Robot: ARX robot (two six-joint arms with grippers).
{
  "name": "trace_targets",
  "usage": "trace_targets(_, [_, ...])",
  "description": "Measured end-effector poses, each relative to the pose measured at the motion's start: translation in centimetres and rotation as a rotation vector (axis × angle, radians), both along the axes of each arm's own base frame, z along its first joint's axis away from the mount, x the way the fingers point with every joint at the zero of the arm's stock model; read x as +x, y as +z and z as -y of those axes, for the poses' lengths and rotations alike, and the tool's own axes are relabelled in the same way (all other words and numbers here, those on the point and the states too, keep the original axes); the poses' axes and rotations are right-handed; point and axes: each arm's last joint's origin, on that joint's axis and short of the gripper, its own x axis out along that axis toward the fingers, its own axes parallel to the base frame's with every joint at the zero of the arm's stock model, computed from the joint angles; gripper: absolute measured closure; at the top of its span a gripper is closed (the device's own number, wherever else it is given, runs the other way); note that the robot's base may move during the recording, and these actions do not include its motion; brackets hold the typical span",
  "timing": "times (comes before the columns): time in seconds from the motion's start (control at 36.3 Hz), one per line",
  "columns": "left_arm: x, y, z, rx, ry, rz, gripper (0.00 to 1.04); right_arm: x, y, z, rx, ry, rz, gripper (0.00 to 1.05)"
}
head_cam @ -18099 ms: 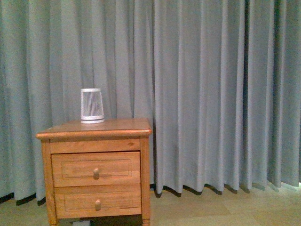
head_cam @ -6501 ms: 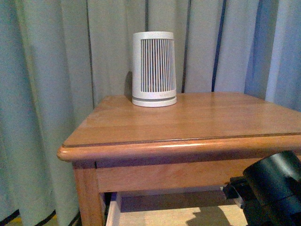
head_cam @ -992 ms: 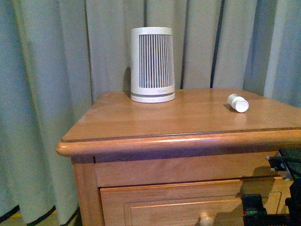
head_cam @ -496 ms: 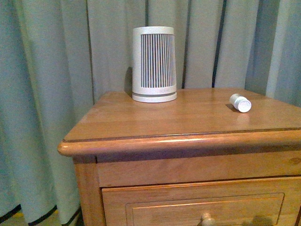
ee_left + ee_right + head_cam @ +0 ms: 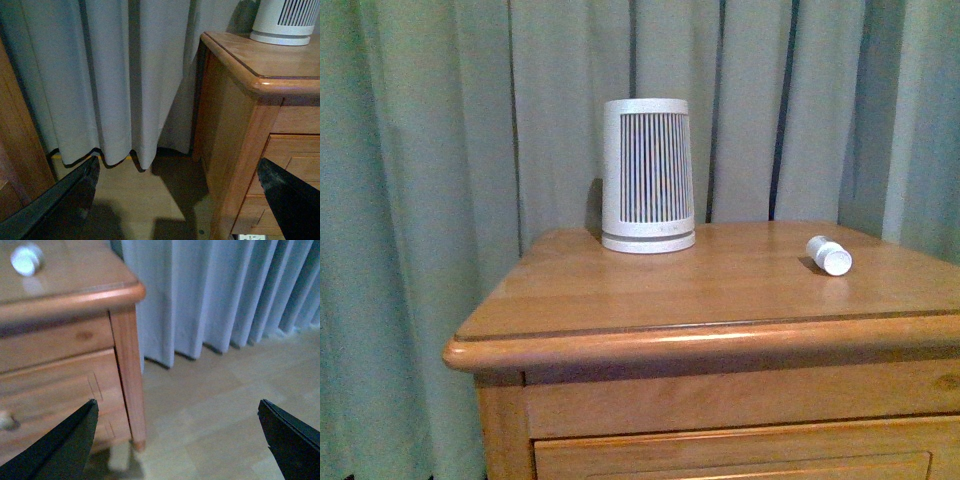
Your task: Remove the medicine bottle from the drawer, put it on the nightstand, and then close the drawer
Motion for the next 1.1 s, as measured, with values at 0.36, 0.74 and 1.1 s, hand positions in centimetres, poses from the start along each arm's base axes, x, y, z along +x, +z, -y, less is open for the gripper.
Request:
trace_targets(0.36, [0.0, 0.0, 0.0, 0.0, 0.0, 0.0, 0.07, -0.8, -1.6, -0.3, 0.003, 0.107, 0.055, 0.11])
trace_targets(0.74, [0.0, 0.0, 0.0, 0.0, 0.0, 0.0, 0.07, -0.9, -2.4, -0.1, -0.053, 0.378, 0.146, 0.78])
trace_targets(1.1, [0.0, 0.0, 0.0, 0.0, 0.0, 0.0, 0.07, -0.9, -2.4, -0.1, -0.058, 0.378, 0.146, 1.02])
